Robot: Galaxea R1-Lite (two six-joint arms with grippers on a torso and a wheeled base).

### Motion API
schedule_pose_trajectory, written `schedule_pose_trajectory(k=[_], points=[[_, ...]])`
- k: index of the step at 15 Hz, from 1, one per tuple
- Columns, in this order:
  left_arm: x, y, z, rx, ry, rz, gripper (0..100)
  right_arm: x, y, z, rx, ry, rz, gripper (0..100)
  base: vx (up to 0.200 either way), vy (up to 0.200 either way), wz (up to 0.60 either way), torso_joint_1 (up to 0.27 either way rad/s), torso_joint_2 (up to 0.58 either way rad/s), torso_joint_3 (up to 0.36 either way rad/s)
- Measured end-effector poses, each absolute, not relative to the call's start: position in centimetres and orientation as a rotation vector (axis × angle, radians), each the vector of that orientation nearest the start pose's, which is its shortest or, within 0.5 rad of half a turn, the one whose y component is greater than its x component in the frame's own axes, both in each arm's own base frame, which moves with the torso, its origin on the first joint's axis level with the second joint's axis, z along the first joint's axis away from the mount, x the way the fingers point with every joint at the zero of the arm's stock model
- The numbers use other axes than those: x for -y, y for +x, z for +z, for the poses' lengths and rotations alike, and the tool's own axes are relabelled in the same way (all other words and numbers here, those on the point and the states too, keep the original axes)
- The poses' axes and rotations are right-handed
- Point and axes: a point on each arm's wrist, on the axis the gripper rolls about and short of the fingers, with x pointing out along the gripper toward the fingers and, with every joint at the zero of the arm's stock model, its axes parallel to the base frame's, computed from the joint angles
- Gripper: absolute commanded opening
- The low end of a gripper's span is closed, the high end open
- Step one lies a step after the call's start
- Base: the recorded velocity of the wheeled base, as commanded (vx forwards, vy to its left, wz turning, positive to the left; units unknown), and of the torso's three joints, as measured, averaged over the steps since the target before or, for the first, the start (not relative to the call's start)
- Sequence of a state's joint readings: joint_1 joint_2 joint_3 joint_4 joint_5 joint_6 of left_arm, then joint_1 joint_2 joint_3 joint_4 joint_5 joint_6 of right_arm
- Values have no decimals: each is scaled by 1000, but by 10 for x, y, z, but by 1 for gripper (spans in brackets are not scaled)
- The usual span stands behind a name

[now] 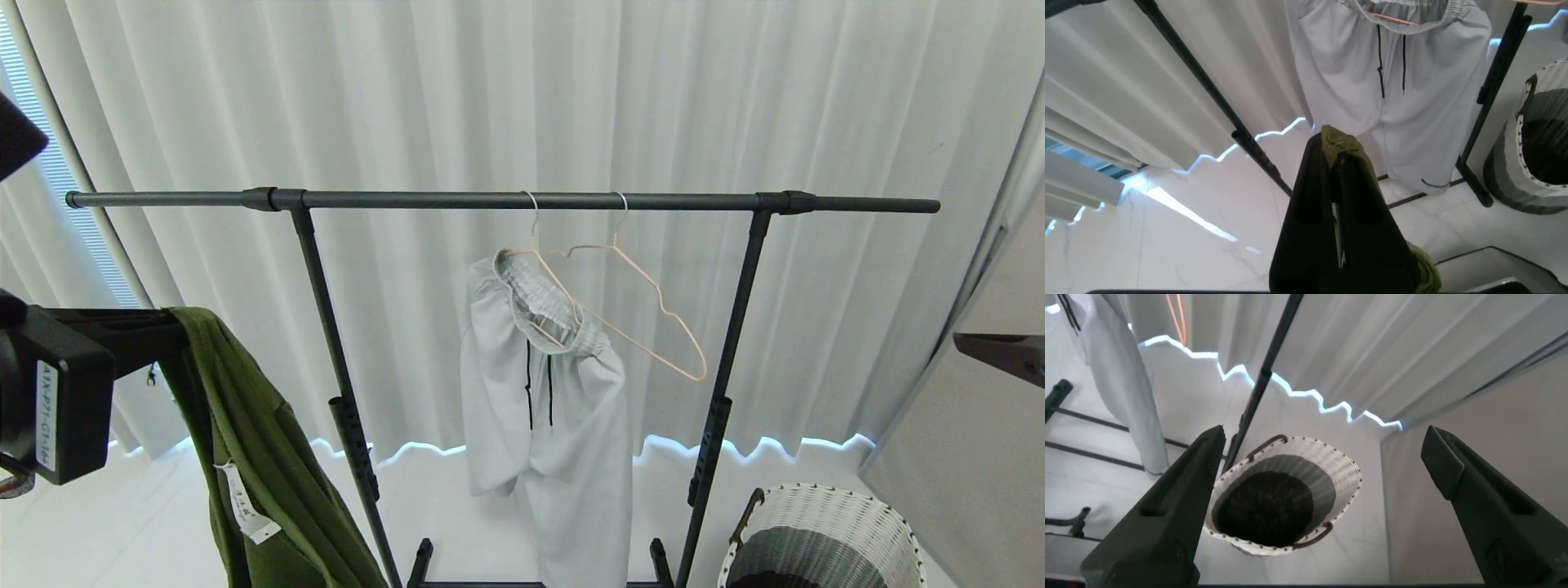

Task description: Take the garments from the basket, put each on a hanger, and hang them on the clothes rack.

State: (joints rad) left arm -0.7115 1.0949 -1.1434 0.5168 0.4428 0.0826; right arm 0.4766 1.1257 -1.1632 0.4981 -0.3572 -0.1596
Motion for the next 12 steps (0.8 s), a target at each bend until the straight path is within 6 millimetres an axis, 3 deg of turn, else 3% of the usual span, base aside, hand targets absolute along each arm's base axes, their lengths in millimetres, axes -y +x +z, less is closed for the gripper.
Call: schedule_pose_trajectory(k=[12], points=[[74,102,306,-365,330,-268,0,-55,125,310,-390,-338,146,100,0,0,0,0,0,0]])
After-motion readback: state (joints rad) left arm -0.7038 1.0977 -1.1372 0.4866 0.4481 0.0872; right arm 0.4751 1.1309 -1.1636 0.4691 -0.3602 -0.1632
